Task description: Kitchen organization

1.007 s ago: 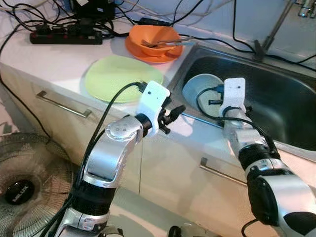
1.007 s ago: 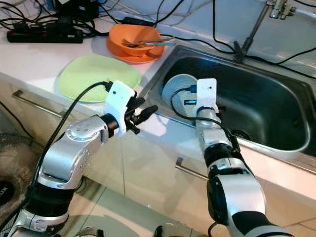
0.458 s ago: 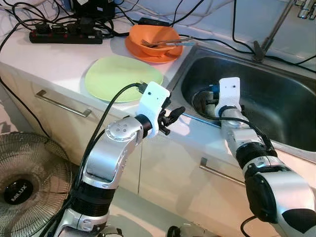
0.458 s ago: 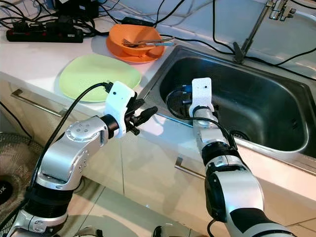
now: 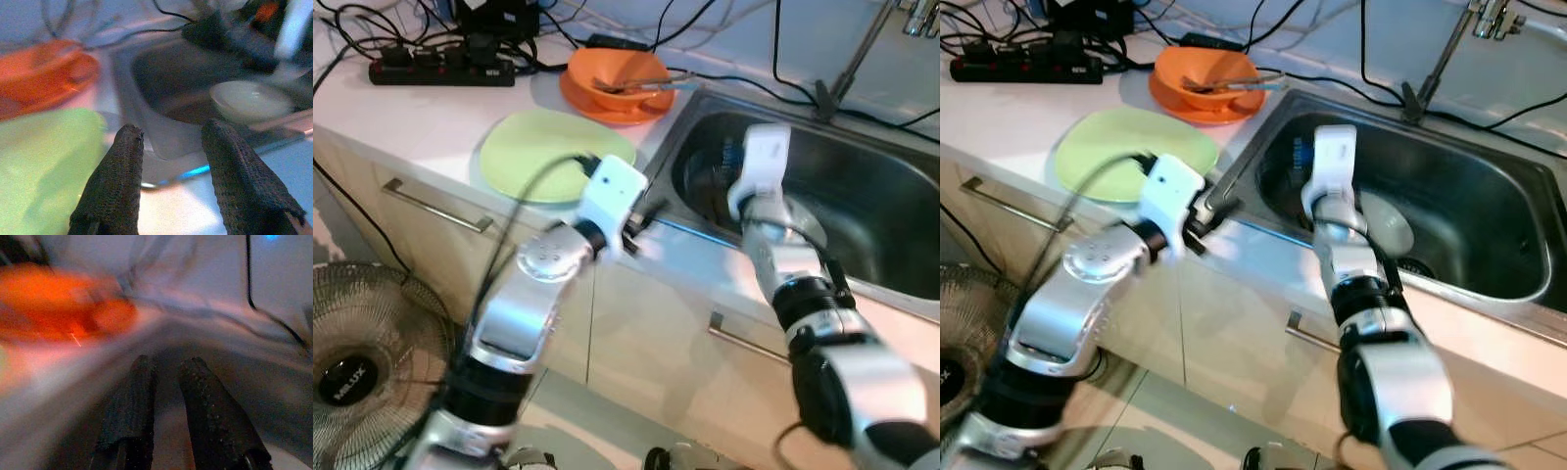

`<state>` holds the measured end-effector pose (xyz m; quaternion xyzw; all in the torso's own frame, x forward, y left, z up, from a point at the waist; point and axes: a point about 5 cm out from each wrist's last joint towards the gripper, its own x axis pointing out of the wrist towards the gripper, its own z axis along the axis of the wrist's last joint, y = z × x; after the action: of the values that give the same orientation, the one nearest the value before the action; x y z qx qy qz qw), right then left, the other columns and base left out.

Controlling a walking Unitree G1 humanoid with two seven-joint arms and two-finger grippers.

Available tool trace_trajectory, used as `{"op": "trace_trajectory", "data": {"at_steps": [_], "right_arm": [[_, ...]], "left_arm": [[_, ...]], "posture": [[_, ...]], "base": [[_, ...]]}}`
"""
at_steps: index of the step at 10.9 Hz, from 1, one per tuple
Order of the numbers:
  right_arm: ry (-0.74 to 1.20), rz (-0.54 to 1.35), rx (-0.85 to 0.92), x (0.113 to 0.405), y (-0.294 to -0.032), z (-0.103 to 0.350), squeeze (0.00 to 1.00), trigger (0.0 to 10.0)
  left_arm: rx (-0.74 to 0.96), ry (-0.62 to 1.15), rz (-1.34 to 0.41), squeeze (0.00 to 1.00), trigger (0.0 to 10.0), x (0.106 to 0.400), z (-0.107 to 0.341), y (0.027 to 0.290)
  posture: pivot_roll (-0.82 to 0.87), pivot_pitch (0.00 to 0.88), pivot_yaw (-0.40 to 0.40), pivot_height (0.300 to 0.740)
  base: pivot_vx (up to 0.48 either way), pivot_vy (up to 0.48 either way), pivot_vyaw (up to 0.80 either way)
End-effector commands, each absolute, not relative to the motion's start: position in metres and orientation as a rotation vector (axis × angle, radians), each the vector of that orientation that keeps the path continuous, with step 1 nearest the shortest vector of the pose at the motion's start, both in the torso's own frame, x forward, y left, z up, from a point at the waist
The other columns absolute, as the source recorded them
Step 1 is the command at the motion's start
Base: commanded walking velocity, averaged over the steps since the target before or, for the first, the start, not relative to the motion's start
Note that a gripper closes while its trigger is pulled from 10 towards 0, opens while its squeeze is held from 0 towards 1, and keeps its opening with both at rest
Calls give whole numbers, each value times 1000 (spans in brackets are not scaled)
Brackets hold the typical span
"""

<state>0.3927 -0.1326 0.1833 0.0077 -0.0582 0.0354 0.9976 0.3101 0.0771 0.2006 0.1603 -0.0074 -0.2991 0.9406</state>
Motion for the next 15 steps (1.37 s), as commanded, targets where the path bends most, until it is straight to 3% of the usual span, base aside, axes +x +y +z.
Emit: {"op": "trace_trajectory", "data": {"at_steps": [1,3,7,8,9,10,15], "right_arm": [[-110,75,47,391,-136,182,0,10000],[-127,90,191,367,-130,182,0,10000],[3,101,270,332,-124,153,0,10000],[17,121,287,329,-116,153,898,10000],[25,139,281,327,-109,155,855,10000],[35,153,275,326,-103,155,0,10000],[58,183,273,324,-93,154,0,10000]], "left_arm": [[358,-51,-610,0,10000,311,205,73],[522,-144,-531,0,10000,314,209,84],[743,-184,-499,0,10000,311,201,100],[772,-180,-503,1000,10000,309,200,103],[825,-185,-492,1000,10000,309,198,105],[890,-158,-492,0,10000,311,196,110],[1148,-45,-507,0,10000,319,204,132]], "posture": [[-7,64,-104,719],[-23,59,-96,719],[-37,64,-86,719],[-31,64,-87,719],[-29,63,-88,719],[-23,60,-91,719],[-11,44,-92,719]], "base": [[0,0,0],[0,0,0],[0,0,0],[0,0,0],[0,0,0],[0,0,0],[0,0,0]]}}
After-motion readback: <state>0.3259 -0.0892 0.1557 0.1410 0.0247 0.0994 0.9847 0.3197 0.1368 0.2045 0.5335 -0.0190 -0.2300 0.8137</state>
